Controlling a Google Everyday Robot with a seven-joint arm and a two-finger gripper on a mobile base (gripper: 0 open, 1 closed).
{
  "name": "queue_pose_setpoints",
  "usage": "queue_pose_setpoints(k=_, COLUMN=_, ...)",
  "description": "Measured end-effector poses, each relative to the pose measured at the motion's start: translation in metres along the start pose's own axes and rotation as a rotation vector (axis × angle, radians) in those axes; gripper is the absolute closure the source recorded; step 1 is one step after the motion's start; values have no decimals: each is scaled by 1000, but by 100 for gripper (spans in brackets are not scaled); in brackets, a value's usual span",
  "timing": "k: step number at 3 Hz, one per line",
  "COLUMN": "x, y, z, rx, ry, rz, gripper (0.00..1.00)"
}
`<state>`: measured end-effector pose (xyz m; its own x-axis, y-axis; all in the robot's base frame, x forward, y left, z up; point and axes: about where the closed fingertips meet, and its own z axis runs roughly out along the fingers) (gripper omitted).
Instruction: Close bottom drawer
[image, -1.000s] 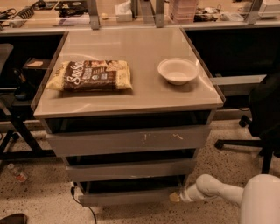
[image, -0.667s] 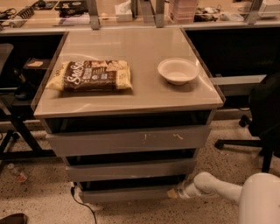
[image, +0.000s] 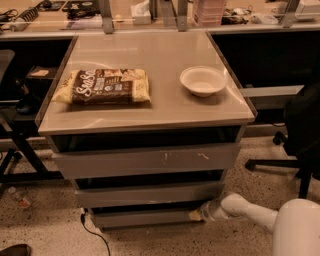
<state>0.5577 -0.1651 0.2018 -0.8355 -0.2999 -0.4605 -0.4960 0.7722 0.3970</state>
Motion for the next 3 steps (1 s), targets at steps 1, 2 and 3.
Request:
queue_pose_setpoints(k=1, x=0, y=0, z=0, rx=0, ry=0, rz=0, gripper=100)
queue_pose_setpoints(k=2, x=23, y=2, z=-16, rx=22, ry=56, rz=34, gripper=100)
queue_pose_setpoints(k=3, x=59, y=-36, z=-109, rx=200, ry=75, rz=166, gripper=100)
